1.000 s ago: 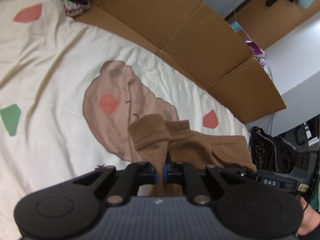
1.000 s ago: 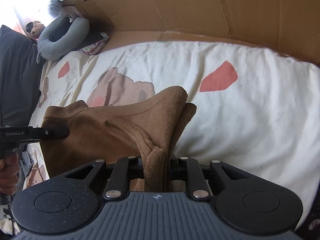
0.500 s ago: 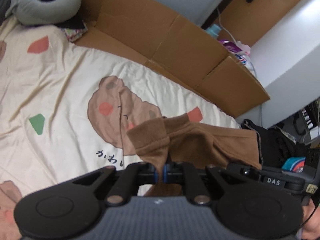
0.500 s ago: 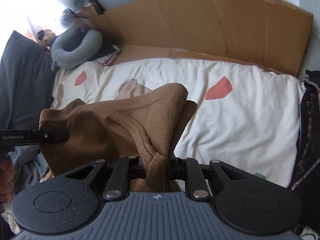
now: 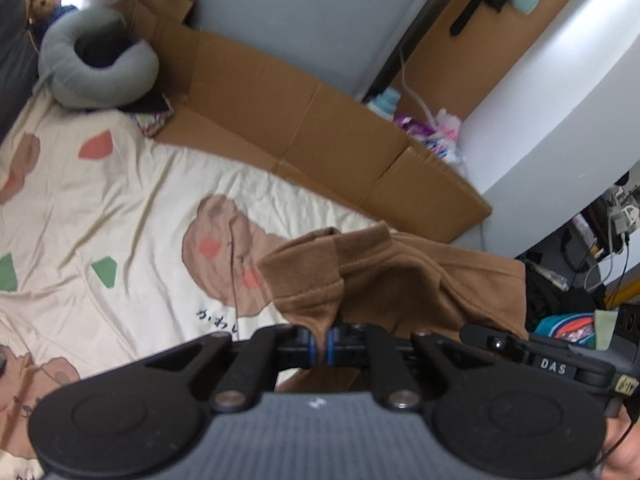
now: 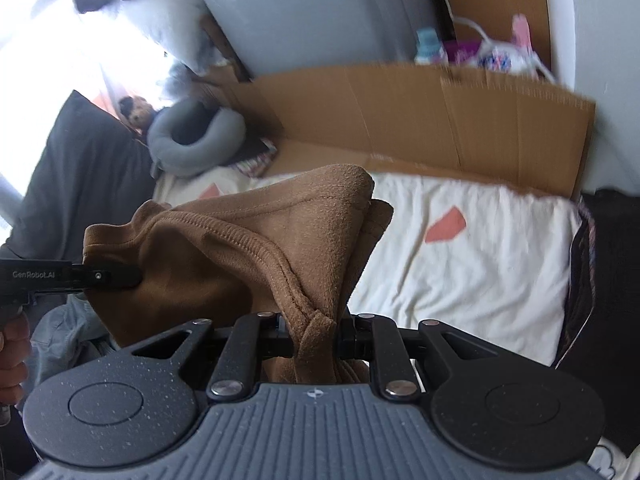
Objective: Fold clothes
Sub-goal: 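Lift the folded brown shirt with both grippers and carry it toward the clothes pile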
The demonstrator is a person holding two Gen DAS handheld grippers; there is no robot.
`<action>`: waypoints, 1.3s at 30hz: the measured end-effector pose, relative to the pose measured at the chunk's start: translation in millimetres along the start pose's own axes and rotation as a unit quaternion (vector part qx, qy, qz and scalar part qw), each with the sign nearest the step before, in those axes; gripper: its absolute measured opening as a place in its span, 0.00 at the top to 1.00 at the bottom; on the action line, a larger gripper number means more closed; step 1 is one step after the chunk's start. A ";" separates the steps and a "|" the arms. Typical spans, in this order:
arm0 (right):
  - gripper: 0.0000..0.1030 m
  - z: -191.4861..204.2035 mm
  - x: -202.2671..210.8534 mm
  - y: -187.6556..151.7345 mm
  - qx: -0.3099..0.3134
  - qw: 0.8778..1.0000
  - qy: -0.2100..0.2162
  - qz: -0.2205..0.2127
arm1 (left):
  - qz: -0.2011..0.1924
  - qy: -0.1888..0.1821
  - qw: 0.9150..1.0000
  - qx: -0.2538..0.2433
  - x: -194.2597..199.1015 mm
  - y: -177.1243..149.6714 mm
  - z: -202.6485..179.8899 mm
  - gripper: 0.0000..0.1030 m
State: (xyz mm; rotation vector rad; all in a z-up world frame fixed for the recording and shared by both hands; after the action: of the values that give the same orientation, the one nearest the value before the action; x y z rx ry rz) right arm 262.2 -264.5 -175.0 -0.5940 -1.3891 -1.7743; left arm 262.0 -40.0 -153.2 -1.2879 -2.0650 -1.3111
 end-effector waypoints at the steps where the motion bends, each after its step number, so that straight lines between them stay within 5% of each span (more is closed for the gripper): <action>1: 0.84 2.8 8.0 4.2 0.001 1.000 0.000 -0.007 | -0.007 -0.001 1.000 -0.001 7.4 3.1 -5.8 0.95; 13: 0.85 22.9 112.0 57.5 -0.001 0.997 0.008 -0.074 | -0.073 -0.026 0.997 0.016 79.3 42.0 -65.9 0.95; 31: 0.85 29.4 259.6 132.6 0.022 0.987 -0.006 -0.161 | -0.133 -0.062 0.987 -0.059 170.1 82.9 -186.2 0.95; 39: 0.85 13.1 298.8 136.5 0.024 0.983 -0.021 -0.179 | -0.134 -0.083 0.983 -0.088 181.7 83.0 -225.7 0.95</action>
State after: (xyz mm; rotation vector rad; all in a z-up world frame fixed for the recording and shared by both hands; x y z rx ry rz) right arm 198.3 -352.5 135.2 -0.3715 -1.6432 -2.0093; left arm 205.3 -130.5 128.6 -1.2622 -2.3501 -1.5822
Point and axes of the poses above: each gripper's, at about its wrist camera, not at the fingertips, and x roughly against the way its jaws point, z to its left, y to its top, the point moved 9 cm from there along -x, roughly the way its jaws point, and after that the axes turned 8 degrees about -y, right-handed, at the moved point
